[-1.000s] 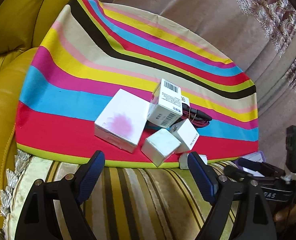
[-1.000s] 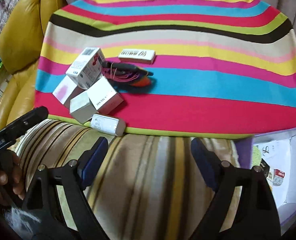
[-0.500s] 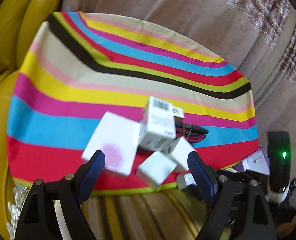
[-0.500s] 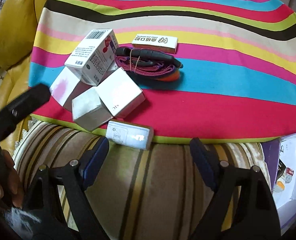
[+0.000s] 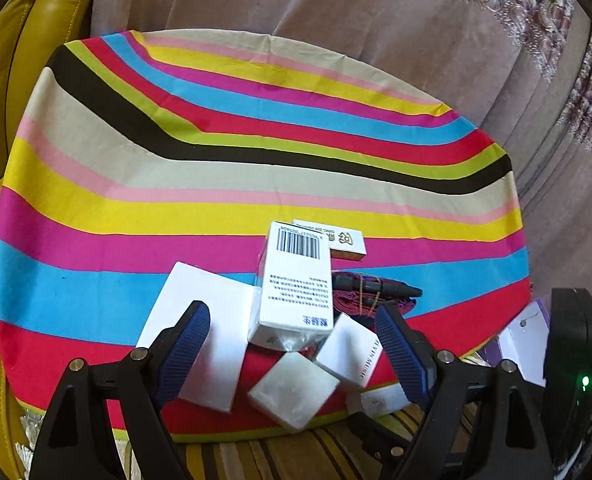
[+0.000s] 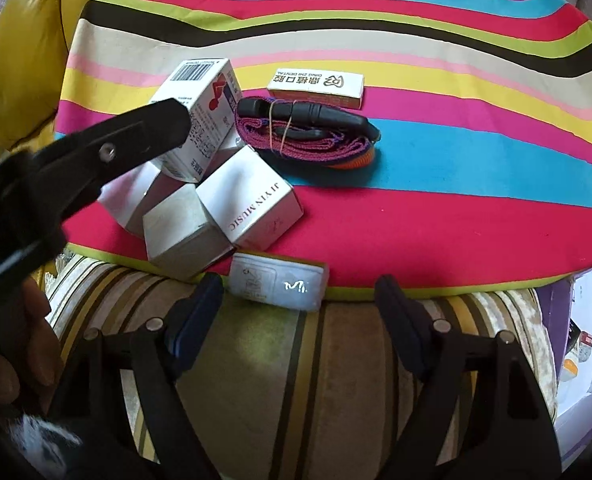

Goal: Organize objects
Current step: 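Grasp the white barcode box with the left tool while the right tool grasps the white roll, then carry the barcode box and white roll into the storage box and release both, then move both open tools back to the remaining white boxes on the table, then grasp the large white pink-print box with the left tool while the right tool grasps the JIYIN MUSIC box, then carry the pink-print box and JIYIN MUSIC box into the storage box and release both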

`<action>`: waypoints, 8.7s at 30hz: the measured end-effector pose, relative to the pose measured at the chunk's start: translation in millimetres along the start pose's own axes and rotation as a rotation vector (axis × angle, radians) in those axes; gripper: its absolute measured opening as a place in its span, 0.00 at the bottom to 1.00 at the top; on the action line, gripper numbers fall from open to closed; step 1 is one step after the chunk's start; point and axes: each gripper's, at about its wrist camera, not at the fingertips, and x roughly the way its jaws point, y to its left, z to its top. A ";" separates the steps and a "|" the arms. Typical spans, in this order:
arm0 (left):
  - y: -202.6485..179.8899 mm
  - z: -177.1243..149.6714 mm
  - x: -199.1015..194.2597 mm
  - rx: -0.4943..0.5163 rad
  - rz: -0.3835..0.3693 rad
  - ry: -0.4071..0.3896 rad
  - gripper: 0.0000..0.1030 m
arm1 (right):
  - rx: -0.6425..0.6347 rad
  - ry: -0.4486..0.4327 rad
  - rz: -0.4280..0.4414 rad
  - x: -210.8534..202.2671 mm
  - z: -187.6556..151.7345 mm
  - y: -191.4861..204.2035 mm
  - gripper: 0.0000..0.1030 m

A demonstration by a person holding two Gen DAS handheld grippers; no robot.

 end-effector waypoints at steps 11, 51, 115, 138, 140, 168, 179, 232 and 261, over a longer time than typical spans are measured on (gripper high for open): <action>-6.9 -0.1 19.9 0.038 0.037 0.034 0.42 | 0.036 0.022 -0.041 10.9 3.2 -2.3 0.51; -106.9 -22.5 -14.5 0.122 -0.066 -0.035 0.42 | 0.214 -0.127 -0.072 -47.0 -28.8 -113.0 0.47; -278.0 -44.5 -30.4 0.397 -0.330 -0.246 1.00 | 0.482 -0.455 -0.538 -156.9 -77.7 -276.7 0.91; -161.1 -47.3 -41.3 0.125 -0.298 -0.095 0.95 | 0.246 -0.310 -0.266 -102.7 -52.2 -167.3 0.91; -143.6 -47.3 -43.3 0.072 -0.296 -0.088 0.95 | 0.238 -0.298 -0.228 -98.3 -49.8 -161.6 0.91; 47.8 -56.9 -45.9 -0.281 0.006 -0.029 0.84 | -0.143 -0.112 -0.057 -18.9 -8.7 -22.5 0.86; 59.3 -39.5 -25.5 -0.236 0.047 0.029 0.84 | -0.282 -0.079 -0.046 7.5 9.5 12.3 0.81; 19.7 -48.8 -61.6 -0.181 0.201 -0.065 0.69 | -0.197 -0.101 0.033 -10.2 3.9 -22.1 0.49; -125.3 -54.3 -17.5 0.091 -0.054 0.060 0.69 | 0.101 -0.140 -0.021 -62.9 -50.2 -150.6 0.49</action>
